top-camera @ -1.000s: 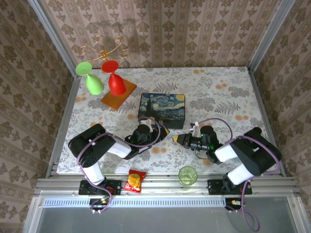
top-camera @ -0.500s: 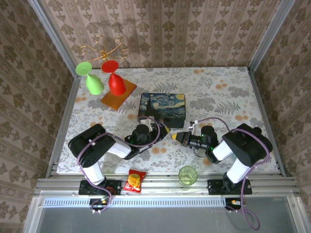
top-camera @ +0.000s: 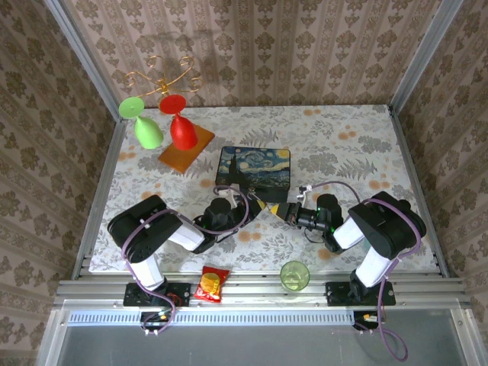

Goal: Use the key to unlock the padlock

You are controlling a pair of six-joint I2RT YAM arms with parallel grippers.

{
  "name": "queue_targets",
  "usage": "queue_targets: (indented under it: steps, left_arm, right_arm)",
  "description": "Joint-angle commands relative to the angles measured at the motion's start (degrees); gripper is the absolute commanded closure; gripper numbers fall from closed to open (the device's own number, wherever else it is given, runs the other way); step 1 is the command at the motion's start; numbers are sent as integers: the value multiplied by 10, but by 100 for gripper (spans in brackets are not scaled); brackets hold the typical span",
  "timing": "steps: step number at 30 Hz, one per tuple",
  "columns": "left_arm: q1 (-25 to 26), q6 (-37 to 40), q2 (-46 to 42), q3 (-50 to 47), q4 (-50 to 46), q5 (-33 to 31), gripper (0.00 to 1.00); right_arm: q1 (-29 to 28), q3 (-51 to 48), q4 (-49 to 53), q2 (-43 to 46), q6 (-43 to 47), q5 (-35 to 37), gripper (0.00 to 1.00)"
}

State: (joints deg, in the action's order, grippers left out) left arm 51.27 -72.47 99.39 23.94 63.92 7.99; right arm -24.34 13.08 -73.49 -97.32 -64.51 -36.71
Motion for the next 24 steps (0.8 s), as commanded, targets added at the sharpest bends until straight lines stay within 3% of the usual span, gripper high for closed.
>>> queue_targets:
  steps: [1, 24]
  left_arm:
    - [-3, -5, -1, 4, 63, 9, 100]
    - [5, -19, 12, 8, 89, -5, 100]
  right_arm:
    - [1, -2, -18, -14, 9, -14, 100]
    - [-7, 14, -17, -15, 11, -22, 100]
